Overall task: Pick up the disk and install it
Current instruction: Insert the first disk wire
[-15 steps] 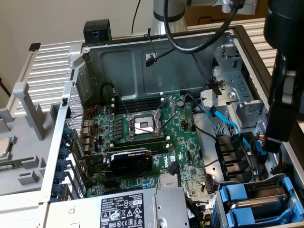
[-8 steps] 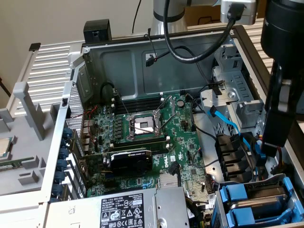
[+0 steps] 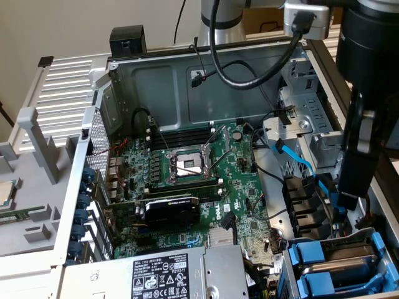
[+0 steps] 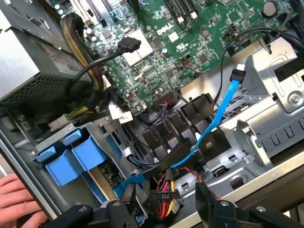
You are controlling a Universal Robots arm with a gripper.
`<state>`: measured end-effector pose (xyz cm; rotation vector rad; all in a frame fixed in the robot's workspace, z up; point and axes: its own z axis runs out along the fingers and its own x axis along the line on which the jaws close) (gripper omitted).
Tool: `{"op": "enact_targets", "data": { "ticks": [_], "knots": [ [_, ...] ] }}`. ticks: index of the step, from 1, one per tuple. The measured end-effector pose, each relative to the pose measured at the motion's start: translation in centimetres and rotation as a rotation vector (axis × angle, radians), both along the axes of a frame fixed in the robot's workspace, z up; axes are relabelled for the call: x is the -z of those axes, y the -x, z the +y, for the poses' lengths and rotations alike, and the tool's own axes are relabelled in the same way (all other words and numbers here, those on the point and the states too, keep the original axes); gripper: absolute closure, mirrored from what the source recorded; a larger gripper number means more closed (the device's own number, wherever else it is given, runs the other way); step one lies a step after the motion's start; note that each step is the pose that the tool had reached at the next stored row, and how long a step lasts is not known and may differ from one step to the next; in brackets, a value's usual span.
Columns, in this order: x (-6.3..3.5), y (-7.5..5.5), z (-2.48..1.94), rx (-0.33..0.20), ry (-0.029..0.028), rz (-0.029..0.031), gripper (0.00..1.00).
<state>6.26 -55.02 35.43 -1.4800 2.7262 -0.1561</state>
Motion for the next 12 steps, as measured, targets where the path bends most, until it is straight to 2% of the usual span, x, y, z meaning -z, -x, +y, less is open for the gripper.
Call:
{"op": "enact_targets", "data": {
  "ticks": [5, 10, 12],
  "knots": [
    [0.09, 0.01, 0.00, -0.006, 0.0001, 0.0013, 0.39],
    [0.10, 0.01, 0.00, -0.066, -0.0001, 0.0021, 0.39],
    [0.11, 0.01, 0.00, -0.067, 0.0000, 0.0025, 0.39]
  ]
}}
